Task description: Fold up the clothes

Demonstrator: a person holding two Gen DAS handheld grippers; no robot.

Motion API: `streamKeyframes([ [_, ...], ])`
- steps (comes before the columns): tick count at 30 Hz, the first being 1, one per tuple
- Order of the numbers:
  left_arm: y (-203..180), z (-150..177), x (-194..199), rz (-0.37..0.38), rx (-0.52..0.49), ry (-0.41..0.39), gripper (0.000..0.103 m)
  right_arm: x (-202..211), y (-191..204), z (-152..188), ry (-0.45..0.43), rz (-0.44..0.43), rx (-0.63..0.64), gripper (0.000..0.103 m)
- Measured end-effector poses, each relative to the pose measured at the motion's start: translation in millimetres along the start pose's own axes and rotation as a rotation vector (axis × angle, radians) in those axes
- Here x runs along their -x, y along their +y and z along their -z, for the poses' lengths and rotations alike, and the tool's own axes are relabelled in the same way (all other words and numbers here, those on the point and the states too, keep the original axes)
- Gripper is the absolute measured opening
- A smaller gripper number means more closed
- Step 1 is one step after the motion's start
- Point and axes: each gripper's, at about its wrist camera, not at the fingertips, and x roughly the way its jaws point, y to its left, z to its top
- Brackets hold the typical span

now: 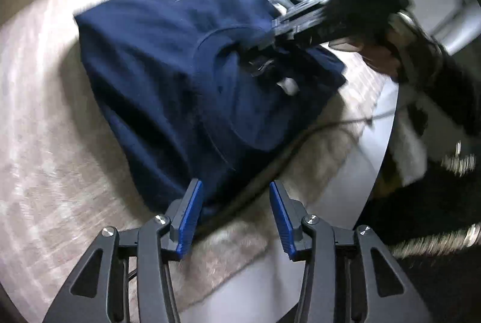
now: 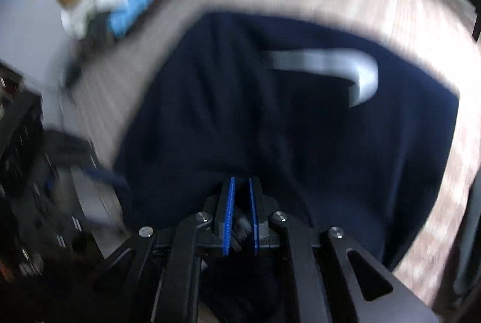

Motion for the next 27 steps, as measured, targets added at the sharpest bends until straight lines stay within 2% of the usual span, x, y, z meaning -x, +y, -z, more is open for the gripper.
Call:
streamKeyframes([
  [1,0,5,-2,0.009,0.002,0.024,0.044,8,-2,8,0.006,-0.017,-0.008,0.010],
  [2,1,7,10,-0.001,0.016,0.002,0.045,18,-5,15,0.002,-0.029,-0.024,0.010],
  [3,4,8,21,-0.011,0.034,-0.021,0.046,32,-7,17,-0.026,-0.031,-0.044,0.010],
  [5,24,6,36,-0.019,0.137,-0.078,0.049,61,-8,13,-0.112,-0.029,-0.065,0.010],
  [6,33,5,42,-0.024,0.188,-0.104,0.050,73,-6,7,-0.164,-0.027,-0.066,0.013],
  [9,58,-4,38,-0.061,0.302,-0.139,0.050,96,-4,-12,-0.295,0.021,-0.057,0.034],
  [12,67,-23,35,-0.065,0.338,-0.182,0.048,87,-18,-43,-0.333,0.076,-0.088,0.034],
  [14,67,-44,36,-0.066,0.304,-0.242,0.049,78,-34,-61,-0.337,0.080,-0.136,0.030],
  [15,68,-57,37,-0.068,0.278,-0.274,0.050,72,-41,-67,-0.334,0.081,-0.155,0.020],
  [16,72,-67,31,-0.076,0.267,-0.283,0.050,67,-48,-70,-0.326,0.076,-0.166,0.014],
  [18,81,-86,19,-0.091,0.248,-0.294,0.050,57,-59,-76,-0.309,0.076,-0.176,0.014],
  [21,102,-84,-25,-0.109,0.266,-0.153,0.048,42,-70,-82,-0.289,0.129,-0.137,0.006],
  [23,100,-73,-22,-0.129,0.236,-0.172,0.050,52,-77,-75,-0.322,0.127,-0.168,0.006],
  [27,102,-79,0,-0.099,0.251,-0.161,0.050,72,-92,-61,-0.388,0.121,-0.228,0.007],
])
